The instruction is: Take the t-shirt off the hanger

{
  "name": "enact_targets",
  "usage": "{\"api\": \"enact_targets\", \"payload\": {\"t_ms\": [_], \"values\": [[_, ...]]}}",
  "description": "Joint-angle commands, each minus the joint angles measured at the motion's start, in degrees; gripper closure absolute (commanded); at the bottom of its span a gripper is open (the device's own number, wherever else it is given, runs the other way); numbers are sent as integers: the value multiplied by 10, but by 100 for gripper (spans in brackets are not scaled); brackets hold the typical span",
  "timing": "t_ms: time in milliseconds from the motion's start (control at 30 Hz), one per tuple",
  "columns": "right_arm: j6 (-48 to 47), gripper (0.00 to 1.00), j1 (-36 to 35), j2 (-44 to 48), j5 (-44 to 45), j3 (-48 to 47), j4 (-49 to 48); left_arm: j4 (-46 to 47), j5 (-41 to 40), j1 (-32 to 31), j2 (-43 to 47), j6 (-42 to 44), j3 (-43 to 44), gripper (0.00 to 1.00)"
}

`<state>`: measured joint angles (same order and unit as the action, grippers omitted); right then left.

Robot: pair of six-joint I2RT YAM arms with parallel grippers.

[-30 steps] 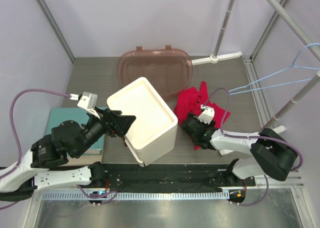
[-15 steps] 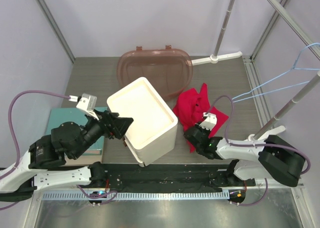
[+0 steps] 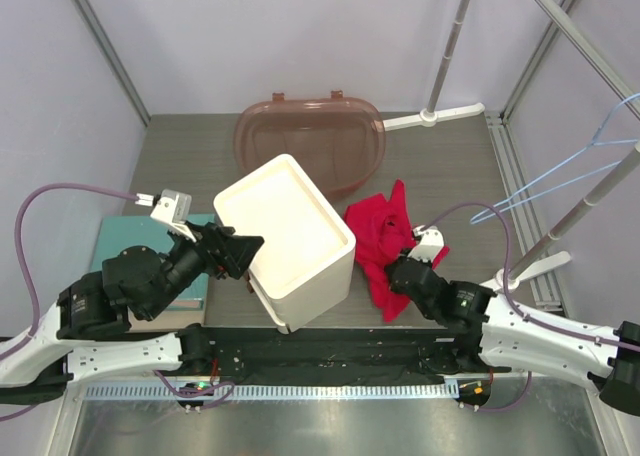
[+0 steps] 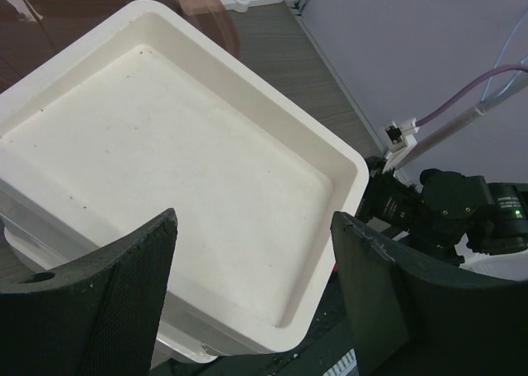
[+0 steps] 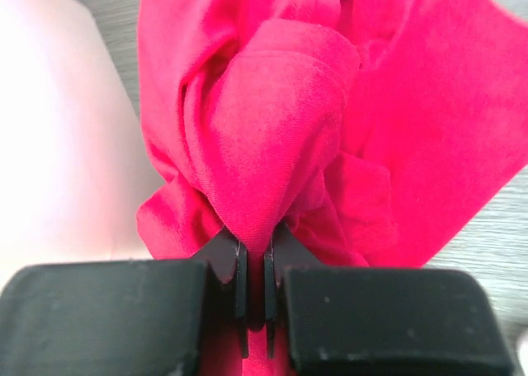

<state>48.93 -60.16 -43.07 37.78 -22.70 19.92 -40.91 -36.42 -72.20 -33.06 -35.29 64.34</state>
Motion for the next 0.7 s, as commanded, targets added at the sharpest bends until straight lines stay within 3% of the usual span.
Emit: {"api": "enact_targets", "payload": {"t_ms": [0, 433, 667], "values": [[-58, 99, -2, 11, -4, -88, 68, 10, -15, 0, -10, 4, -4, 25], [-192, 99, 0, -93, 46, -320, 66, -1, -13, 0, -17, 5, 13, 24], [-276, 99, 65, -224, -6, -524, 56, -7, -8, 0, -16, -1, 12, 24]]}}
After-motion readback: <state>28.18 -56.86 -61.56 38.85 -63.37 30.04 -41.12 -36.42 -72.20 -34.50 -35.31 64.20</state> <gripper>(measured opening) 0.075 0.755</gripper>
